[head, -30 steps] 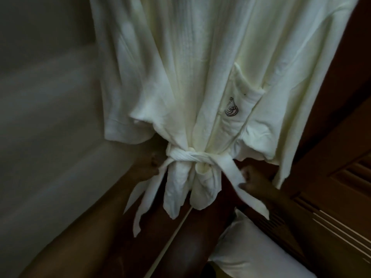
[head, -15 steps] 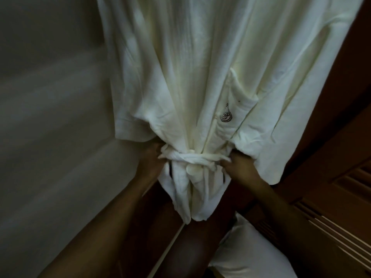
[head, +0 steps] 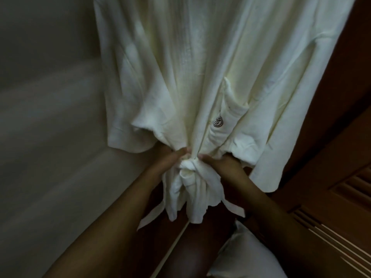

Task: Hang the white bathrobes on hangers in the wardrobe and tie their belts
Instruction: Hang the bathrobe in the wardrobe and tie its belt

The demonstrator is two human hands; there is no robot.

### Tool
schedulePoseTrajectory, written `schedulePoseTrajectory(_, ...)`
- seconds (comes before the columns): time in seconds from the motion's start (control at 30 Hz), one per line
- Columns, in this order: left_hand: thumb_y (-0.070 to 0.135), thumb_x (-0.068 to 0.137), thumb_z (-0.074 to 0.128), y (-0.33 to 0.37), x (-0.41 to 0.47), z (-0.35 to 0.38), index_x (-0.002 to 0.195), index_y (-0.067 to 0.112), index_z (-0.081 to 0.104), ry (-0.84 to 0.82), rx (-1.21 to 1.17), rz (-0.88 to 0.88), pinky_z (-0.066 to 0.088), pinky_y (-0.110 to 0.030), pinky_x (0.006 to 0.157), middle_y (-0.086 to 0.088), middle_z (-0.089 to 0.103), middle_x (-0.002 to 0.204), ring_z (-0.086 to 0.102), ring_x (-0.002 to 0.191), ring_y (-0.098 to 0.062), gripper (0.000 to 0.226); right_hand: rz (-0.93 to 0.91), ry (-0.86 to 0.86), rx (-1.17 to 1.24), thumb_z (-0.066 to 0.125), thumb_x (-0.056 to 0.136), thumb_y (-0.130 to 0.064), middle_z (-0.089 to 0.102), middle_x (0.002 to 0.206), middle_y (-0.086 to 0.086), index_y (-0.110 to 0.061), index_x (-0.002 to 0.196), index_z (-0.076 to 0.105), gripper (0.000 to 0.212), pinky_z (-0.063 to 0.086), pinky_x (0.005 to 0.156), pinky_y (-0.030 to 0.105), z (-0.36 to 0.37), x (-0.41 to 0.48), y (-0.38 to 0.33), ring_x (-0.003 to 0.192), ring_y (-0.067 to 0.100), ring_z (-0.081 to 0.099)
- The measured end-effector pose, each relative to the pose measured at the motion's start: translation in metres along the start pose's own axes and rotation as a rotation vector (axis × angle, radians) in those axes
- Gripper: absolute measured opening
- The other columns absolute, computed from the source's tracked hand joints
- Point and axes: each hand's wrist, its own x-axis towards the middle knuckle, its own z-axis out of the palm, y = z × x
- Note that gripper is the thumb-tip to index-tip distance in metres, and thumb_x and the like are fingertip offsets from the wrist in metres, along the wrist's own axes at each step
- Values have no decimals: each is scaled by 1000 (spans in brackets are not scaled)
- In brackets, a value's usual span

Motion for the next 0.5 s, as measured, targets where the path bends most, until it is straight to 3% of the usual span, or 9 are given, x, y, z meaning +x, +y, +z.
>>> schedulePoseTrajectory(0.1, 70, 74, 78, -4, 11, -2, 135, 18, 63, 79, -88, 26, 51, -43, 107, 5, 68, 131, 66, 118, -15, 82, 50, 74, 86, 70, 85, -63, 44, 156, 5, -16, 154, 38, 90, 28, 120, 36, 2, 18, -10, 144, 26, 40)
schedulePoseTrajectory(0.17, 51, 94, 68, 1, 1, -13, 134, 12, 63, 24, -268, 43, 51, -46, 108, -4, 70, 129, 65, 122, -23, 56, 110, 38, 343, 78, 72, -66, 57, 145, 6, -21, 143, 53, 88, 48, 109, 42, -17, 22, -7, 130, 25, 57)
schedulePoseTrajectory(0.23, 25, 109, 47, 4, -9, -20, 137, 4, 59, -67, -543, 42, 50, -44, 108, -13, 67, 134, 61, 127, -30, 37, 74, -28, 631, 79, 79, -42, 63, 139, 9, -18, 137, 58, 66, 58, 96, 38, -36, 25, 4, 122, 23, 64)
schedulePoseTrajectory(0.3, 21, 112, 37, -1, -13, -26, 144, 3, 52, -164, -736, 20, 45, -48, 112, -18, 59, 143, 56, 134, -33, 41, 43, -102, 795, 71, 90, -22, 61, 142, 8, -16, 145, 52, 59, 56, 98, 40, -46, 24, 13, 128, 25, 61)
schedulePoseTrajectory(0.4, 27, 109, 48, -12, -12, -22, 147, 1, 50, -162, -726, -102, 35, -53, 118, -21, 55, 146, 51, 138, -37, 46, 41, -158, 786, 63, 99, -15, 62, 142, 9, -15, 146, 51, 49, 53, 104, 45, -43, 24, 16, 129, 27, 60)
schedulePoseTrajectory(0.5, 21, 96, 67, -15, -12, -7, 135, -4, 60, -208, -595, -110, 41, -52, 114, -23, 64, 135, 59, 128, -38, 47, 38, -206, 598, 70, 93, -13, 68, 130, 14, -6, 129, 65, 37, 55, 101, 47, -35, 17, 7, 123, 35, 63)
